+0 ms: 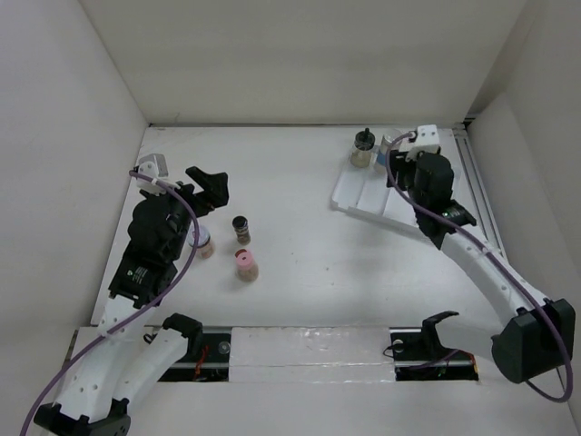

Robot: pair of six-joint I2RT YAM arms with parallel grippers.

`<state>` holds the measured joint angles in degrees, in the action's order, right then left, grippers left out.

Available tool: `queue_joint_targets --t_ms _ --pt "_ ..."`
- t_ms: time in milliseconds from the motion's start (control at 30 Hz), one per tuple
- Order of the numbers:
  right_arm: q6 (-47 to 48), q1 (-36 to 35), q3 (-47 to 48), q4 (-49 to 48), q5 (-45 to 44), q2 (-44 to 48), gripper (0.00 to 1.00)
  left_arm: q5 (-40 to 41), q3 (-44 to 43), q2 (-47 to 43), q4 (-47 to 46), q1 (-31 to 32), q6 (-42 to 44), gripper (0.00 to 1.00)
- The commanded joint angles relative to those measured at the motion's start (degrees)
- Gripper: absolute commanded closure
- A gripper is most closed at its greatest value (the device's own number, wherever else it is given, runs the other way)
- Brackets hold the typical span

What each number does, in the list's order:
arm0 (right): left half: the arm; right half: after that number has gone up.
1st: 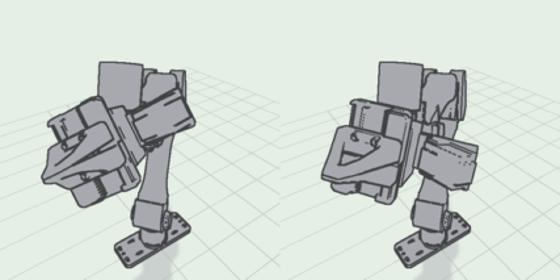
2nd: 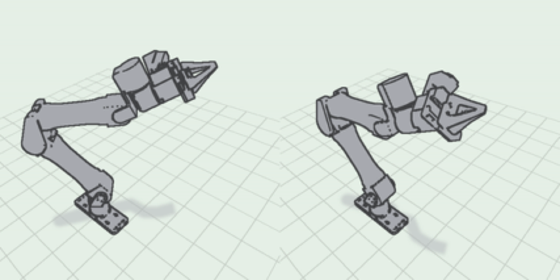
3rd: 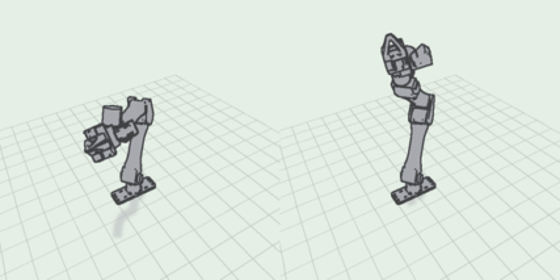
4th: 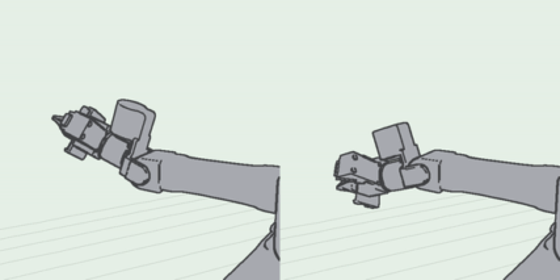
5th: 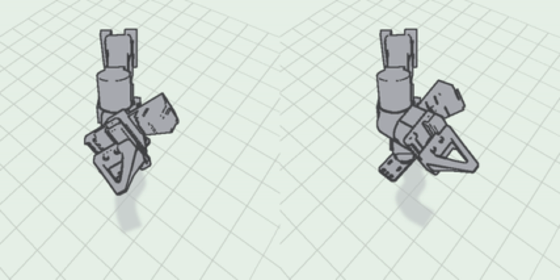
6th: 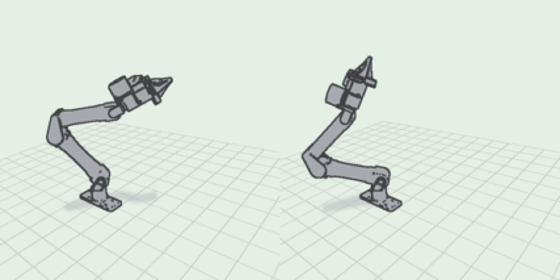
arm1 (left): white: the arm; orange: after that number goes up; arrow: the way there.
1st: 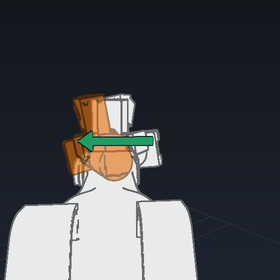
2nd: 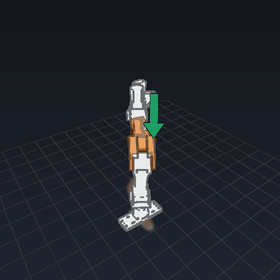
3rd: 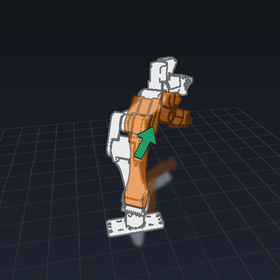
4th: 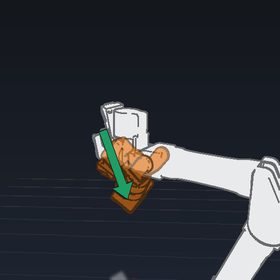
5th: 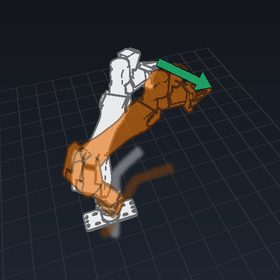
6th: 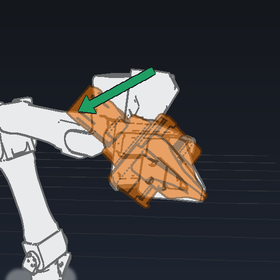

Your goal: Organize the condiment bottles

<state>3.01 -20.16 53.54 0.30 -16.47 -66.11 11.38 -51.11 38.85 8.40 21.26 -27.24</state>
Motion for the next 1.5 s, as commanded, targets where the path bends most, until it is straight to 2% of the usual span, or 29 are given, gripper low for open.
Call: queue_joint_targets --t_ms 0,133,333,600,767,867,900,933,1000,1233,1333,1467 --pt "-3.1 8.0 0.5 -5.1 -5.7 -0.8 0.49 -0.7 -0.7 -0.9 -2.7 -0.3 0.8 0.01" --pt "-5.0 19.1 1.9 -8.3 -0.2 -6.5 0.49 -1.4 -0.7 -0.3 -2.7 -0.3 0.8 0.01" --pt "-5.6 28.3 7.5 -11.5 7.5 -16.1 0.49 -1.4 -0.7 -0.3 -2.7 -0.3 0.8 0.01" --pt "-6.1 32.3 15.4 -15.1 10.9 -30.6 0.49 -1.4 -0.7 0.3 -2.7 -0.3 0.8 0.01" --pt "-5.6 32.8 18.7 -15.7 10.9 -35.7 0.47 -1.4 -0.7 0.3 -2.7 -0.3 0.8 0.01" --pt "-6.2 33.9 19.6 -15.1 12.9 -36.5 0.38 -1.4 -0.7 0.3 -2.7 -0.3 0.8 0.01" --pt "-6.2 34.4 19.6 -15.1 13.5 -36.5 0.33 -1.4 -0.7 0.3 -2.7 -0.3 0.8 0.01" --pt "-6.8 34.4 19.6 -15.1 13.5 -36.5 0.22 -1.4 -0.7 0.3 -2.7 -0.3 0.8 0.01" --pt "-7.3 34.9 19.1 -15.1 14.4 -36.5 0.15 -1.4 -0.7 0.3 -2.7 -0.3 0.8 0.01" --pt "-8.0 33.7 16.9 -14.5 17.9 -24.4 0.12 -1.4 -0.7 -0.3 -2.7 -0.3 0.8 0.01" --pt "-7.0 28.2 14.7 -14.5 21.7 -18.3 0.18 -0.2 -0.7 -0.8 -2.7 -0.3 0.8 0.01" --pt "-4.3 15.0 13.3 -14.5 30.3 -16.1 0.60 2.3 -0.7 -2.7 -2.7 -0.3 0.1 0.03"
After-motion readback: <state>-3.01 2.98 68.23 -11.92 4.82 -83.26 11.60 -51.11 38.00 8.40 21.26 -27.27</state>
